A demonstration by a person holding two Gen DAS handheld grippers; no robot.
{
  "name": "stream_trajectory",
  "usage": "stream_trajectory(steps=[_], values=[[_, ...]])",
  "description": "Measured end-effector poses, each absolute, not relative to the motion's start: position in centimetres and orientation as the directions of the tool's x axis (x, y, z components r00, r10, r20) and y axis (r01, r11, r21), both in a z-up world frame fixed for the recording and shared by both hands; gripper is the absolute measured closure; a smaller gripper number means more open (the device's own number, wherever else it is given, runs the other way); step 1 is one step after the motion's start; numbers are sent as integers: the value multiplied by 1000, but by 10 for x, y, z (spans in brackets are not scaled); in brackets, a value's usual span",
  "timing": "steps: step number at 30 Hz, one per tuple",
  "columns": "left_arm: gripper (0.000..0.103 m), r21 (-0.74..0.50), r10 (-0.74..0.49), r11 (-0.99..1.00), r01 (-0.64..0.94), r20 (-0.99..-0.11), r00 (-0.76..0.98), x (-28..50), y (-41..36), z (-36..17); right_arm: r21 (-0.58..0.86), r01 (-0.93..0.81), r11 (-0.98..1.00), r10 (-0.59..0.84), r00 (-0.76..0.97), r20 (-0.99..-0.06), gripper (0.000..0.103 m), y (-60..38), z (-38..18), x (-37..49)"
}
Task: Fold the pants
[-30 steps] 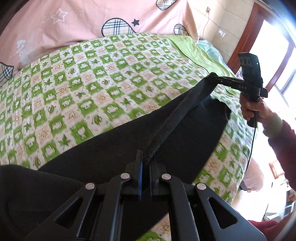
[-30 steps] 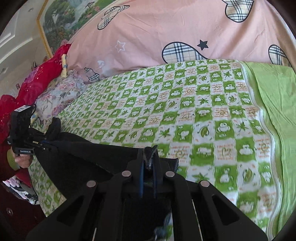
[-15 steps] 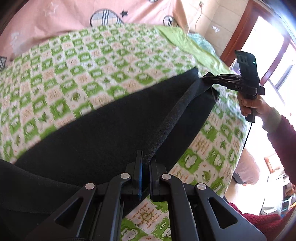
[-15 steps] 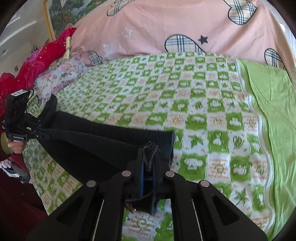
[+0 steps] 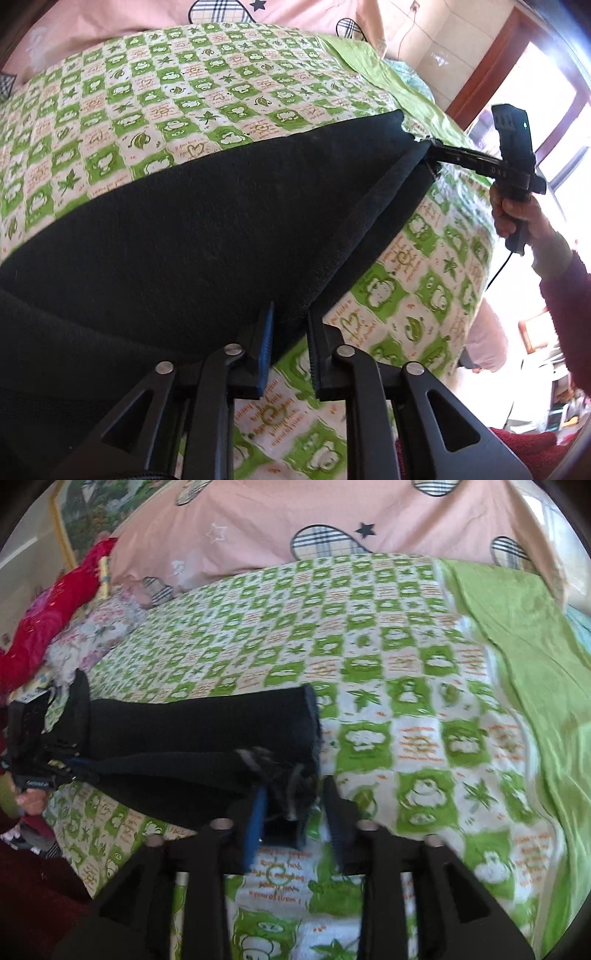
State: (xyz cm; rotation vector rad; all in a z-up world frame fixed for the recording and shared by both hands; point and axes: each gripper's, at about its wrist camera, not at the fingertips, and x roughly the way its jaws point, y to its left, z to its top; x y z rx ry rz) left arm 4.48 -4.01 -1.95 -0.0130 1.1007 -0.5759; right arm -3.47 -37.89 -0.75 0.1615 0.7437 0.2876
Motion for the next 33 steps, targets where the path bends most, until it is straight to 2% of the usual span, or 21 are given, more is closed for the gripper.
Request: stream_trajectory(steps=[5, 7, 11, 13, 14, 19, 24, 28, 33], values=[[79, -322, -449, 869, 375, -833, 324, 34, -26, -17, 277, -185, 943, 314, 772, -553, 57, -371, 13, -63], [65, -351, -459, 874, 337, -824, 331, 30, -15, -13, 294, -202, 934, 333, 791, -513, 57, -362, 20, -71], [60, -381, -445, 894, 238, -819, 362, 24, 9, 0, 336, -266, 904, 404, 791, -459, 57, -332, 27, -74], [46, -367, -404, 915, 170, -831, 383, 25, 24, 6, 348, -309, 885, 446, 777, -445, 57, -312, 28, -71], [43, -351, -378, 926, 142, -838, 393, 25, 28, 8, 355, -327, 876, 464, 770, -438, 57, -303, 28, -69], [42, -324, -284, 946, -27, -862, 420, 34, 76, 23, 377, -422, 825, 559, 708, -431, 57, -253, 24, -56], [40, -271, -179, 938, -215, -912, 368, 60, 124, 34, 402, -501, 766, 641, 640, -424, 57, -206, 23, -41], [40, -263, -169, 903, -341, -945, 281, 93, 156, 43, 378, -584, 719, 694, 568, -442, 48, -154, 24, -28], [39, -213, -145, 873, -438, -972, 184, 131, 182, 47, 369, -659, 655, 743, 474, -473, 47, -96, 21, -9]])
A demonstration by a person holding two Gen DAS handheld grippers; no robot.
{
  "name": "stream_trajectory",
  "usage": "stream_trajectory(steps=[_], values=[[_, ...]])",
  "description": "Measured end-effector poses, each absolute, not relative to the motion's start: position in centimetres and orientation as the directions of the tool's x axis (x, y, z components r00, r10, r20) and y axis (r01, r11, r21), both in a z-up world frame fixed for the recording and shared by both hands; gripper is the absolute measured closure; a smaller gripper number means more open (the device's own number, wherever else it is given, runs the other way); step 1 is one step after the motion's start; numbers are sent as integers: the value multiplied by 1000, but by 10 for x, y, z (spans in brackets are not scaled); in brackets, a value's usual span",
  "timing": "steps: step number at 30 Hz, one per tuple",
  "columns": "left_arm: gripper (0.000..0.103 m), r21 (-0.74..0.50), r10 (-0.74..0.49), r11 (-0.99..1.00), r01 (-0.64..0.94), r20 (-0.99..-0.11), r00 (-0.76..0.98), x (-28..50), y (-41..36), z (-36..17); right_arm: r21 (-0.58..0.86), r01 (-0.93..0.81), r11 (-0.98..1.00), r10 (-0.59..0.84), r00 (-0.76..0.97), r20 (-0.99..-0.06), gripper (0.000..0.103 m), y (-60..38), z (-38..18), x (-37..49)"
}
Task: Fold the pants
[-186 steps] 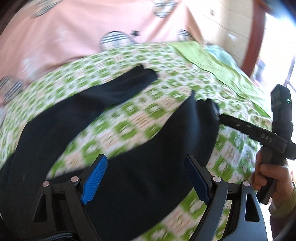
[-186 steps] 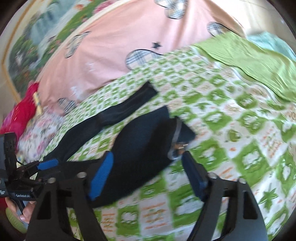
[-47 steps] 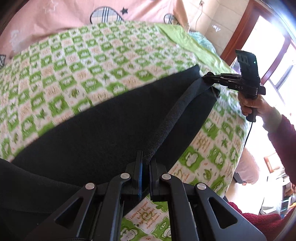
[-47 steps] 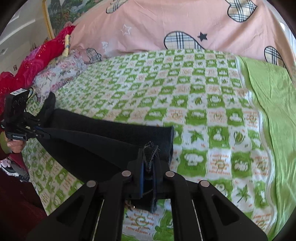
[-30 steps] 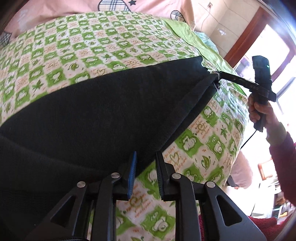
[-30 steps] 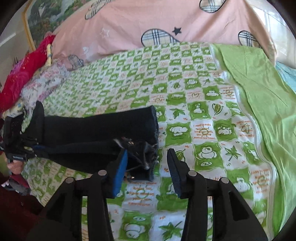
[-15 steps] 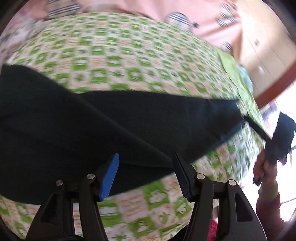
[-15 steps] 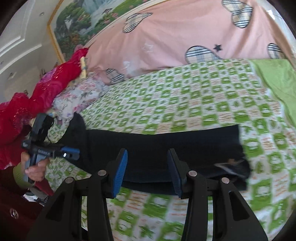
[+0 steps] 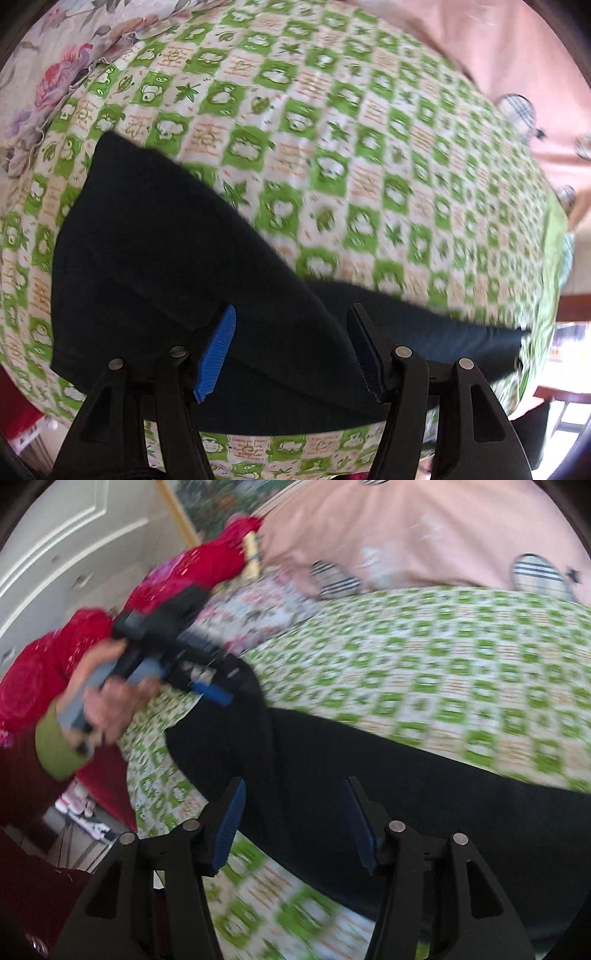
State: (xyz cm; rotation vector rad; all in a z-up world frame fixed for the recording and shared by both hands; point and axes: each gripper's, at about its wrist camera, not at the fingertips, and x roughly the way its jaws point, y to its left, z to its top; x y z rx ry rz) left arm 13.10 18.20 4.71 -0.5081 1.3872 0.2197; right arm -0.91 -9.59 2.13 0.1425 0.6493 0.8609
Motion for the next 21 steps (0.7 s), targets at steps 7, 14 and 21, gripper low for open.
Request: stream_trajectory(steps=[7, 14, 21], values=[[50, -83, -73, 901, -425, -997, 39, 168, 175, 25, 366, -712, 599, 760, 362, -540, 47, -40, 8, 11], [97, -103, -59, 934, -343, -989, 135, 144, 167, 31, 385, -706, 594, 749, 311, -586, 89, -27, -10, 25], [99, -343, -188, 855, -389, -905, 382, 58, 201, 64, 319, -743, 588, 748, 349, -565, 96, -31, 7, 9]])
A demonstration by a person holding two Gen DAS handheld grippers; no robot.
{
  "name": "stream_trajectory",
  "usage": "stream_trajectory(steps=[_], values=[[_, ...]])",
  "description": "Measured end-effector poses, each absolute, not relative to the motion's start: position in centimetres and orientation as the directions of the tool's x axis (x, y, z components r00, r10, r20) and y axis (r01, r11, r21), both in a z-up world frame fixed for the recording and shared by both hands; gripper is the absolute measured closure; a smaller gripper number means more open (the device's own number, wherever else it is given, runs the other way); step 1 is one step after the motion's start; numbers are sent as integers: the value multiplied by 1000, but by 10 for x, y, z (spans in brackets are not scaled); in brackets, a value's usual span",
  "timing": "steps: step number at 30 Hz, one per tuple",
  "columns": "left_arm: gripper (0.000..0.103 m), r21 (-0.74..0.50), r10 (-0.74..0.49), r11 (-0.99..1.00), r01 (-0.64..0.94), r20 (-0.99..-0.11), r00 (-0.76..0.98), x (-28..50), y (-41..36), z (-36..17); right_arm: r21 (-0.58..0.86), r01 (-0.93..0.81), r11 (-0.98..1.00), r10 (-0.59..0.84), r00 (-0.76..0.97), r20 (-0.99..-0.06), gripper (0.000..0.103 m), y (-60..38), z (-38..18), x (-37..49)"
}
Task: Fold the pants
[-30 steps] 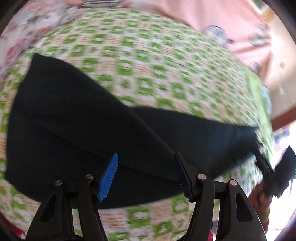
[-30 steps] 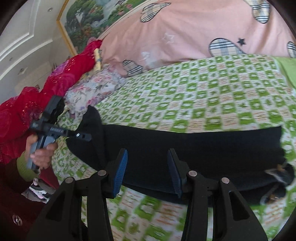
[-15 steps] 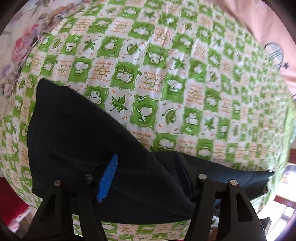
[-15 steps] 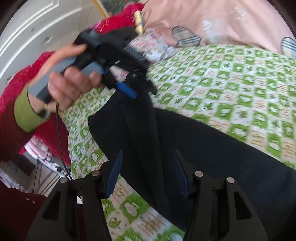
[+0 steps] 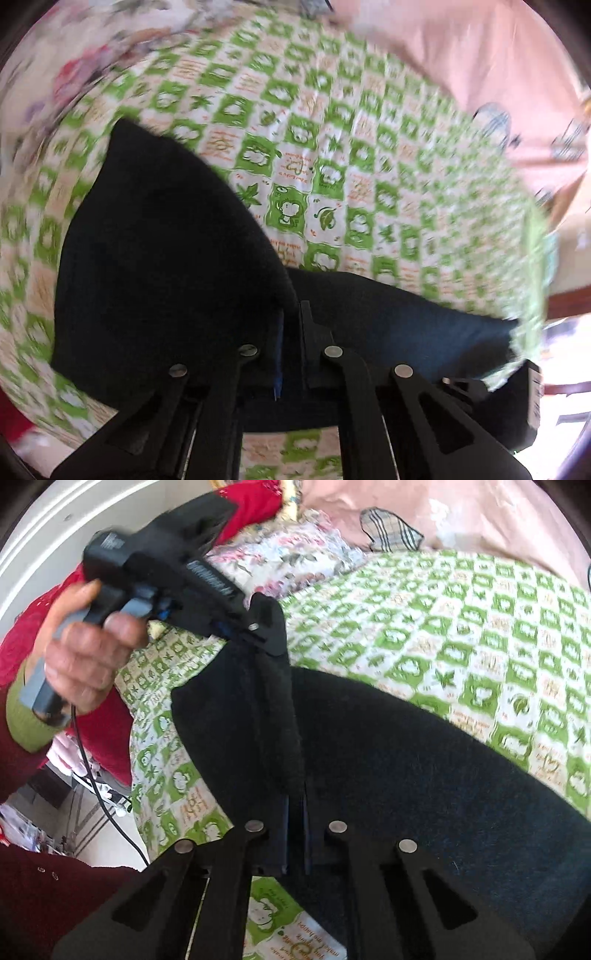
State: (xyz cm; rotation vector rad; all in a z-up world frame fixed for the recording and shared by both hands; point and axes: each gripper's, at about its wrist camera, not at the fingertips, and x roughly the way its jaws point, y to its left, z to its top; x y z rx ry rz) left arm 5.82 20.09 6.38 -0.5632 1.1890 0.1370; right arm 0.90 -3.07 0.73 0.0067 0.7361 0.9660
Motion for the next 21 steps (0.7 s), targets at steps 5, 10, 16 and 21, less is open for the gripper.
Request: stream_trajectory(steps=[5, 10, 16, 21], values=[[99, -491, -222, 770, -407, -804, 551, -6, 209, 67, 241, -782, 575, 734, 362, -575, 96, -24, 16, -8], [99, -619, -257, 675, -402, -708, 658, -58, 220, 44, 191, -791, 581, 708, 376, -598, 96, -19, 16, -16], [99, -692, -299, 604, -397, -658, 691, -77, 224, 5, 121, -797, 592, 655, 388, -648, 96, -8, 16, -20], [99, -736, -325, 559, -382, -618, 716, -96, 229, -16, 86, -802, 592, 621, 385, -683, 96, -1, 11, -23]])
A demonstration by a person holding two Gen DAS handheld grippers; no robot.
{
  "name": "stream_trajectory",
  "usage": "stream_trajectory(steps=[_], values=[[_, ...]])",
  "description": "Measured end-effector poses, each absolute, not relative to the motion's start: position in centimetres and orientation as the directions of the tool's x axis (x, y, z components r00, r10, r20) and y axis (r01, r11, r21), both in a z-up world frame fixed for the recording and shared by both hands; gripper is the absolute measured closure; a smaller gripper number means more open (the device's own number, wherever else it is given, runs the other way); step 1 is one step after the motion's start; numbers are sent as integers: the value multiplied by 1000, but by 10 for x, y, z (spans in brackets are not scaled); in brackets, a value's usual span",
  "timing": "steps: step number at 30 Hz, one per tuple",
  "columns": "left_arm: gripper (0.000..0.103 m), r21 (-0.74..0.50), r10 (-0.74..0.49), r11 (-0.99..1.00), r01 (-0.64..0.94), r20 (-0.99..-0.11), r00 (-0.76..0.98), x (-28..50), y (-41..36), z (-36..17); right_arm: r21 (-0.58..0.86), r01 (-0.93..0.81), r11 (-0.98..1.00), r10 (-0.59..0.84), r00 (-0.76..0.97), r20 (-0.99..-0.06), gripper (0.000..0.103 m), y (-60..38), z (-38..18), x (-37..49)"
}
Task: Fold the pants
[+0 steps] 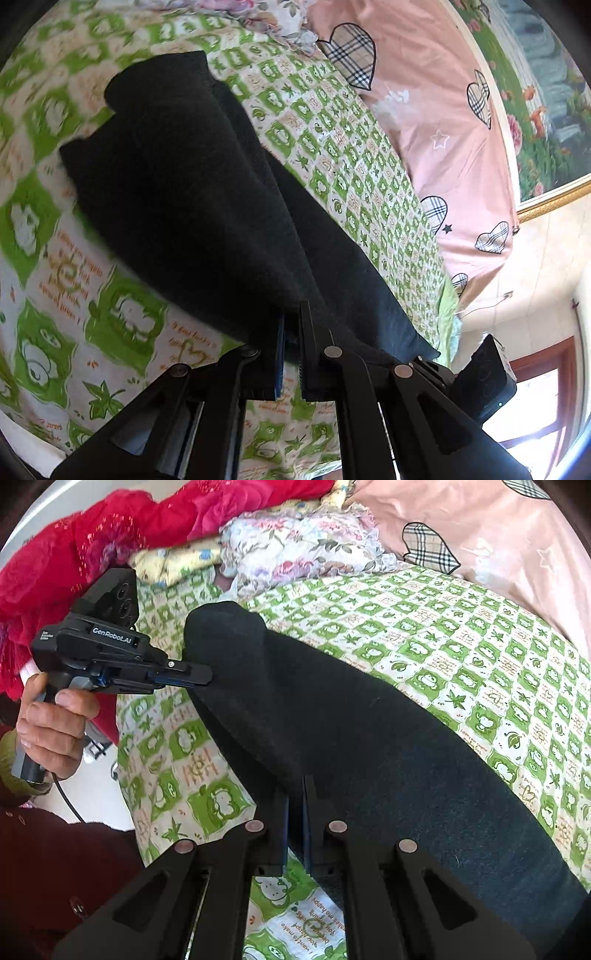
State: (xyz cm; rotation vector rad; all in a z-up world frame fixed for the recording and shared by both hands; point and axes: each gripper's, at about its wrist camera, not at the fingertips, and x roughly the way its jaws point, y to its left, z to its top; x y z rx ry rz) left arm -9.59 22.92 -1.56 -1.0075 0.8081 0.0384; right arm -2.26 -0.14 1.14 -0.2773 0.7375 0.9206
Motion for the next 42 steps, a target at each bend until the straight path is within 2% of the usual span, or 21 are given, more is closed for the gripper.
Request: stream_trajectory(steps=[6, 12, 20, 24, 26, 27, 28, 29, 30, 38, 42], values=[[99, -753, -353, 530, -390, -614, 705, -104, 232, -41, 62, -801, 595, 588, 381, -713, 96, 4, 8, -22], [98, -747, -345, 534, -396, -620, 704, -106, 235, -44, 60, -792, 608, 564, 377, -735, 96, 10, 3, -20], [98, -689, -279, 598, -410, -659, 699, -118, 240, -25, 121, -785, 608, 604, 358, -712, 80, 6, 9, -22], [97, -647, -220, 613, -453, -691, 689, -127, 250, -16, 174, -788, 591, 653, 340, -677, 78, 3, 18, -24], [85, -618, -192, 619, -485, -718, 669, -128, 255, -14, 197, -785, 587, 673, 338, -658, 78, 1, 23, -23], [67, -596, -173, 617, -513, -739, 651, -129, 259, -14, 207, -784, 586, 683, 340, -646, 78, 1, 26, -22], [42, -595, -167, 606, -527, -744, 647, -129, 263, -14, 216, -779, 589, 691, 347, -634, 78, 0, 30, -19], [32, -601, -161, 586, -543, -743, 650, -131, 268, -15, 220, -773, 595, 692, 355, -628, 78, 0, 32, -16], [27, -598, -141, 571, -562, -747, 650, -133, 272, -15, 223, -764, 605, 692, 367, -622, 78, 0, 34, -12], [27, -524, -93, 581, -623, -803, 589, -113, 291, -15, 296, -646, 704, 661, 443, -605, 78, 3, 47, 51], [27, -501, -79, 578, -644, -820, 567, -104, 299, -20, 284, -623, 728, 623, 430, -654, 78, 20, 42, 89]])
